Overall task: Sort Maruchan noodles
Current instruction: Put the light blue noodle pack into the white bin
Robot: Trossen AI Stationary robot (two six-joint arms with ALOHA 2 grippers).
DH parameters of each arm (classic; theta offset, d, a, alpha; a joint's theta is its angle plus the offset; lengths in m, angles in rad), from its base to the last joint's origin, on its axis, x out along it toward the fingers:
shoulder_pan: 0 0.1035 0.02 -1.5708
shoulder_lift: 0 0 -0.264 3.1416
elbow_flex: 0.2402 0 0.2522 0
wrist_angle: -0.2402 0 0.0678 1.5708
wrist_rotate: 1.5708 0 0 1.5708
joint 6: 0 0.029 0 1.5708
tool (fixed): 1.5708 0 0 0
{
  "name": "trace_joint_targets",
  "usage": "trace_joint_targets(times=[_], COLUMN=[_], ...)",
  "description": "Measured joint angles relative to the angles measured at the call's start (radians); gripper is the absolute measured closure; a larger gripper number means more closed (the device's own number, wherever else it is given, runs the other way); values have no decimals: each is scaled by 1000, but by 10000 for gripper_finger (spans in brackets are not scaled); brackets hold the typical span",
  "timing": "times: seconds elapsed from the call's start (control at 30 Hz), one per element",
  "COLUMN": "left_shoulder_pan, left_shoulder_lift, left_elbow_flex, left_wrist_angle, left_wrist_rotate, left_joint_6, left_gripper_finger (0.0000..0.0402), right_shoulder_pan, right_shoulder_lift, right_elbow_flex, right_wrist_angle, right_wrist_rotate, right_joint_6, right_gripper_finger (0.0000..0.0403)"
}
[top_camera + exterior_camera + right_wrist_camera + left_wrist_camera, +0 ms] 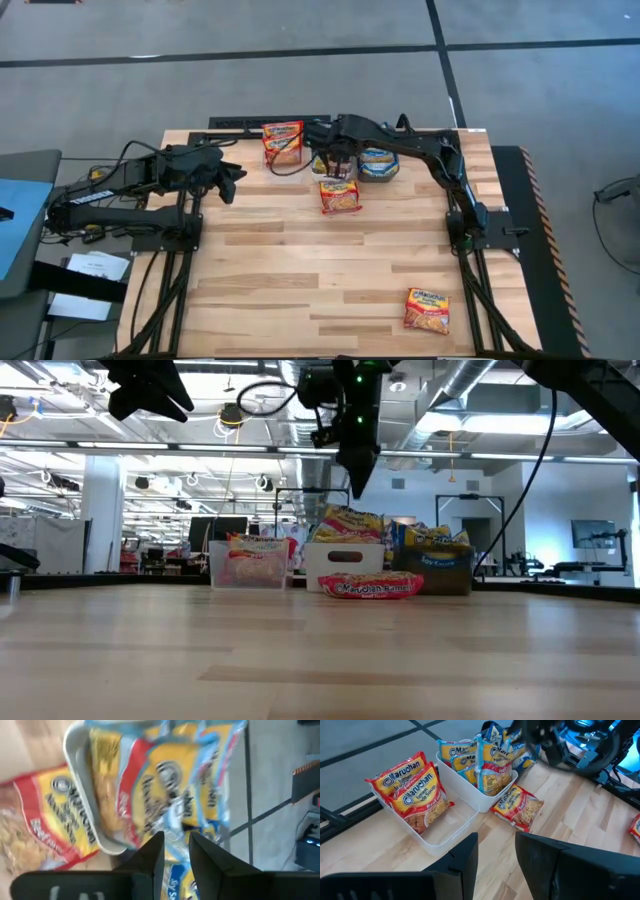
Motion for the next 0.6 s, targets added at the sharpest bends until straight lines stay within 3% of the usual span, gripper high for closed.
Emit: trace_joint_targets(times=[0.1,0.3,0.6], left_shoulder_pan=[0,0,0], left_shoulder_lift=[0,0,0], left_elbow_flex=[0,0,0], left_wrist_angle=[0,0,0], left_wrist_rotate=[0,0,0], left_joint_6=[0,0,-1], left_gripper_finger=[285,285,285], right_shoulder_pan=[-2,-11,-30], right_shoulder_lift=[0,5,101], right_elbow_flex=[56,66,50], right_wrist_angle=[25,166,178], right_wrist_rotate=[-73,-361,-443], right_joint_6=[3,-70,-130], right_gripper_finger=[290,290,290])
